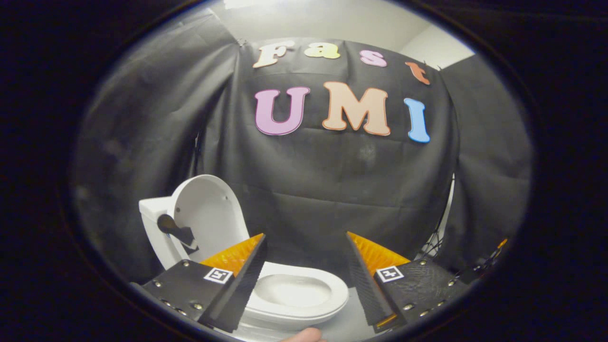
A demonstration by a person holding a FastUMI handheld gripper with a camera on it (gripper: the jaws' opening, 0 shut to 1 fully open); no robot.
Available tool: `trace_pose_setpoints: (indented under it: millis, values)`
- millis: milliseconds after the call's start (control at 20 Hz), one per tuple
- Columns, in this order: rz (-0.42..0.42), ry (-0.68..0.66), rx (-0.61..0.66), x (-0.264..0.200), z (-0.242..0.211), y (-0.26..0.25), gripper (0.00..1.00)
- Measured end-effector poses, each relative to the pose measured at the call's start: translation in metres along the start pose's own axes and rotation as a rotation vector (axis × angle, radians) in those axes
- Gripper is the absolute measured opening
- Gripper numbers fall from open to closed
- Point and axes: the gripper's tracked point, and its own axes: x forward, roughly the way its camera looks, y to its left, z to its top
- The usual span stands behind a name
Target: Open the toilet lid.
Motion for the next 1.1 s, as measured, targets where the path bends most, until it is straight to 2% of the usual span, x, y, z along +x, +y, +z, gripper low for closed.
trace_pose_setpoints:
  millis: [200,300,400,450,600,650,700,900,1100]
  values:
    - [0.049,0.025,-0.008,-0.008,0.003,0.000,0.94]
    - [0.007,0.055,-0.061,-0.009,-0.006,-0.023,0.91]
    - [-0.090,0.153,-0.120,-0.015,-0.029,-0.057,0.91]
    - [-0.097,0.187,-0.141,-0.017,-0.039,-0.064,0.91]
    - [-0.063,0.130,-0.116,-0.012,-0.030,-0.068,0.91]
    - [-0.071,0.122,-0.100,-0.011,-0.026,-0.075,0.94]
    - [-0.079,0.123,-0.094,-0.009,-0.028,-0.082,0.97]
    - [-0.083,0.146,-0.092,-0.005,-0.032,-0.105,0.98]
    - [-0.024,0.094,-0.050,-0.004,-0.022,-0.100,0.98]
